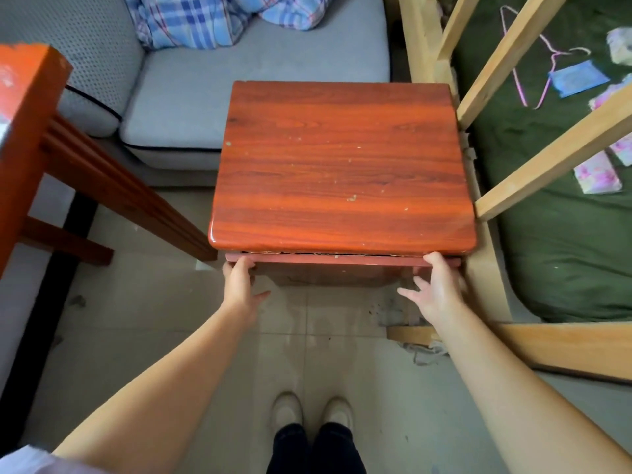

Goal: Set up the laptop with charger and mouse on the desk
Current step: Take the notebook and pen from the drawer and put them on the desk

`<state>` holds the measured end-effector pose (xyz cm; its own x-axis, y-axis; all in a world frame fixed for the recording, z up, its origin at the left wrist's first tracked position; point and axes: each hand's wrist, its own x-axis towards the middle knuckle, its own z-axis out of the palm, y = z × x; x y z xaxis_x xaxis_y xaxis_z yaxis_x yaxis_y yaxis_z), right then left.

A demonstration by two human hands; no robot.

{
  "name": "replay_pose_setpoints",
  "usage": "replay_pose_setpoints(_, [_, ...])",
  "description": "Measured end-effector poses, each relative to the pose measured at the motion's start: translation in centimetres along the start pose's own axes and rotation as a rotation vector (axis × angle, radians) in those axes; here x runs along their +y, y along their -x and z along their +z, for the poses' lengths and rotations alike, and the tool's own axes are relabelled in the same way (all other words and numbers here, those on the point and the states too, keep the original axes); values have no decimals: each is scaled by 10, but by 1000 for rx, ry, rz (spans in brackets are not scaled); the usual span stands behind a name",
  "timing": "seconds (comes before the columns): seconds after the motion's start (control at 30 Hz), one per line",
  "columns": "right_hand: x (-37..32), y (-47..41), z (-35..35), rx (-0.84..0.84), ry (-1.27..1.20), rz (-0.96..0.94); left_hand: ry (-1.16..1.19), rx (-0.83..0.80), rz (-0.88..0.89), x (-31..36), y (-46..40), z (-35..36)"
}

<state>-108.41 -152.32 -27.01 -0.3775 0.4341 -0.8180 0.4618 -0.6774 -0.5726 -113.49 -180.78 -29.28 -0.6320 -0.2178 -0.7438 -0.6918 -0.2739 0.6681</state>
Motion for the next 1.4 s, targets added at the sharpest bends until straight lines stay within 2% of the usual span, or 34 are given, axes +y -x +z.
replay_pose_setpoints(0.1, [3, 3, 10, -83, -176, 123, 240, -46, -53, 5, -1, 6])
replay_pose_setpoints(0.23, [16, 0, 15, -106, -203, 148, 208, -53, -57, 2, -3, 6])
replay_pose_setpoints(0.4, [26, 7, 27, -119, -62, 129, 222, -35, -34, 10, -4, 10])
replay_pose_setpoints(0.6, [26, 22, 23, -18, -190, 173, 283, 75, -130, -4, 10, 7])
replay_pose_setpoints(0.87, [85, 39, -22, 43, -215, 237, 288, 133, -198, -50, 43, -35])
replay_pose_setpoints(1.1, [125, 15, -42, 60, -221, 241, 233, 208, -315, -88, 26, -47])
replay_pose_setpoints(1.4, [130, 3, -47, 66, -232, 314, 224, 181, -428, -92, 9, -50])
